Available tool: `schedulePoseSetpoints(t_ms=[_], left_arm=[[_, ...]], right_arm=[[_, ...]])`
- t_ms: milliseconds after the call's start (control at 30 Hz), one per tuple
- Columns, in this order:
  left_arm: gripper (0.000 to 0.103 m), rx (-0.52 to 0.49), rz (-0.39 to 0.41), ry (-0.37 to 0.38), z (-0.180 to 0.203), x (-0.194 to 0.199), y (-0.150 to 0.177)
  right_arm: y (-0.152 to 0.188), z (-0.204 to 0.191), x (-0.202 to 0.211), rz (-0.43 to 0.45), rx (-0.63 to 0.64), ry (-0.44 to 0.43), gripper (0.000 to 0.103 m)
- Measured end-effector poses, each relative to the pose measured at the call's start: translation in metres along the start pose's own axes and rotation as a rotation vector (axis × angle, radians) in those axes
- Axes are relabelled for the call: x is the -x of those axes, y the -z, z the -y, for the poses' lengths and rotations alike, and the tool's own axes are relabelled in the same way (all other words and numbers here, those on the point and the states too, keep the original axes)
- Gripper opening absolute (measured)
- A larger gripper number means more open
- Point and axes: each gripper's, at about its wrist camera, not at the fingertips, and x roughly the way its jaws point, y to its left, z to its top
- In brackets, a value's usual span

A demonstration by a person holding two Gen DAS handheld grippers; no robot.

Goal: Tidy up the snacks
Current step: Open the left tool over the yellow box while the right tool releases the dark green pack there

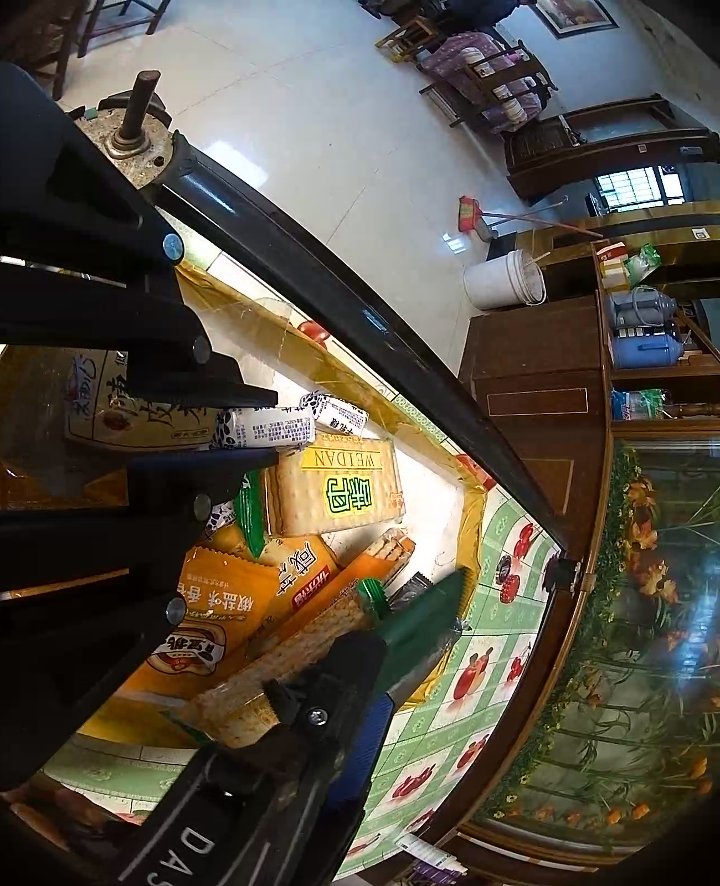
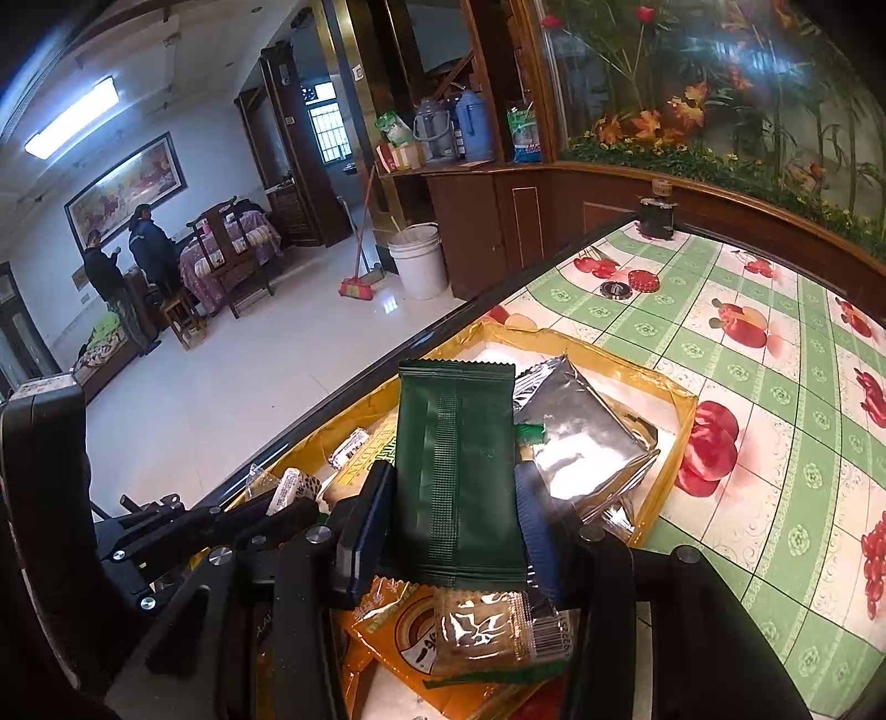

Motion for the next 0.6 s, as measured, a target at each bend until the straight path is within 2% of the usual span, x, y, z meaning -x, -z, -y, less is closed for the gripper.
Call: schedulePoseSetpoints(t_ms=[100,167,200,233,267,300,333,600], left_arm=[[0.012,-0.001,-0.008,-0.003,0.001,0.001,-0.001],[0.016,0.002,-0.009,-0.002,0.001,0.003,-0.002],[0.025,0.003,-0.006,0.002,0.001,0.004,-0.003],[0.045,0.004,0.000,-0.002,0.001,0.006,-0.003],[0.057,0.003,0.014,-0.013,0.002,0.010,-0.003],[0.075,0.005,0.037,-0.025,0.001,0.016,-0.003],[0.078,0.008,0.060,-0.031,0.001,0.021,-0.002],[0.078,0.028,0.130,-0.021,-0.003,0.053,0.001]], right_arm=[[-0.001,0.002,0.000,0.001,-0.004,0.000,0.047],[-0.002,0.004,0.001,0.004,-0.011,-0.005,0.052],[-0.002,0.005,0.003,0.007,-0.011,-0.003,0.055],[-0.002,0.005,0.004,0.010,-0.013,-0.001,0.063],[-0.003,0.007,0.006,0.015,-0.016,0.000,0.068],[-0.002,0.008,0.009,0.021,-0.019,0.000,0.068],[-0.002,0.009,0.013,0.030,-0.022,0.000,0.069],[0.006,0.016,0.044,0.061,-0.023,0.014,0.074]])
